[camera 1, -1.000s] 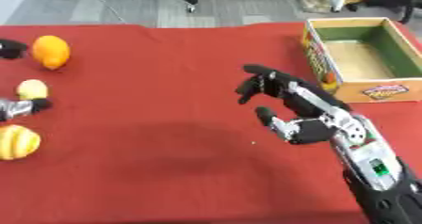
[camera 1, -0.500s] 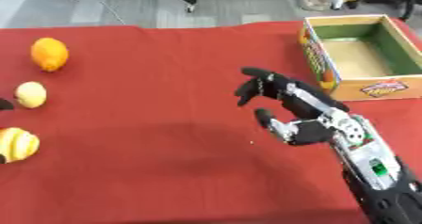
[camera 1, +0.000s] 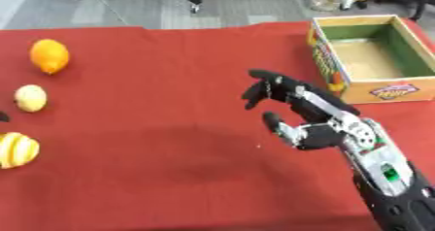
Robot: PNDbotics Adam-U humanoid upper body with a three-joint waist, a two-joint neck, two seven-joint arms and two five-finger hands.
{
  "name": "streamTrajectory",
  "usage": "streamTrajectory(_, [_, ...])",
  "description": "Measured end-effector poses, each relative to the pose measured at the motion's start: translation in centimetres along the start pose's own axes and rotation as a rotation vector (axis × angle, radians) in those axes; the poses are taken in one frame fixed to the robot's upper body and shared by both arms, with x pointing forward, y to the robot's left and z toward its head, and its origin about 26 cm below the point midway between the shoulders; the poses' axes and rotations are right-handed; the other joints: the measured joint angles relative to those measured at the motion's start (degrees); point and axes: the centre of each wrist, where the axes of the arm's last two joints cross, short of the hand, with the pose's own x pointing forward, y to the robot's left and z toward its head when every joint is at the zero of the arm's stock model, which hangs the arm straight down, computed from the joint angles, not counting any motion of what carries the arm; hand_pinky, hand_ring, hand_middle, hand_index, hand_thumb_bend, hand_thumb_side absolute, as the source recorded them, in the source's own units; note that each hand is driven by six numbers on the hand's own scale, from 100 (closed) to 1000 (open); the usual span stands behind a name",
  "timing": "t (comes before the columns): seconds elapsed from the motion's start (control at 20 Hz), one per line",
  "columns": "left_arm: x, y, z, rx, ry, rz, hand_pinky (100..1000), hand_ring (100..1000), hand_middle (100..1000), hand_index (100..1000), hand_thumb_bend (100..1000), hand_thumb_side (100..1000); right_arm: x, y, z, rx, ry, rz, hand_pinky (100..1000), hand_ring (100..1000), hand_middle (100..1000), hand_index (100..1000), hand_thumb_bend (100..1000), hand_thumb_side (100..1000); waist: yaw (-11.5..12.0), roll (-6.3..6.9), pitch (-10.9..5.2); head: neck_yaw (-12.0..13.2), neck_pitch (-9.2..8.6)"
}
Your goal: Pick up the objects with one hand, pass them to the other hand, and then place them into the box on the other side of the table.
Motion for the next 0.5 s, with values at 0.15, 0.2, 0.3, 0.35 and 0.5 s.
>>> streamTrajectory(0.15, [0.0,-0.5,-0.3,-0.011,0.002,0.011,793,750,744,853,432,221,0.0,0.0,0.0,0.0,0.0,0.0,837,713,742,1000,100,441,0.0,0.0,0.0,1.37,0.0])
streamTrajectory(0.2, [0.0,-0.7,-0.4,-0.015,0.002,0.015,792,749,742,850,423,216,0.0,0.0,0.0,0.0,0.0,0.0,837,713,742,1000,100,441,0.0,0.0,0.0,2.06,0.0])
streamTrajectory(0.3, [0.1,-1.0,-0.6,-0.018,0.001,0.024,790,745,734,841,400,203,0.0,0.0,0.0,0.0,0.0,-0.001,837,713,742,1000,100,441,0.0,0.0,0.0,3.44,0.0])
streamTrajectory(0.35, [0.1,-1.1,-0.6,-0.02,0.001,0.027,790,744,731,837,391,200,0.0,0.0,0.0,0.0,0.0,-0.001,837,713,742,1000,100,441,-0.01,0.0,0.0,4.02,0.0])
streamTrajectory(0.5, [0.1,-1.4,-0.8,-0.021,0.002,0.035,788,737,713,819,370,192,0.0,0.0,0.0,0.0,0.0,-0.002,837,713,742,1000,100,441,-0.03,0.0,0.0,5.65,0.0])
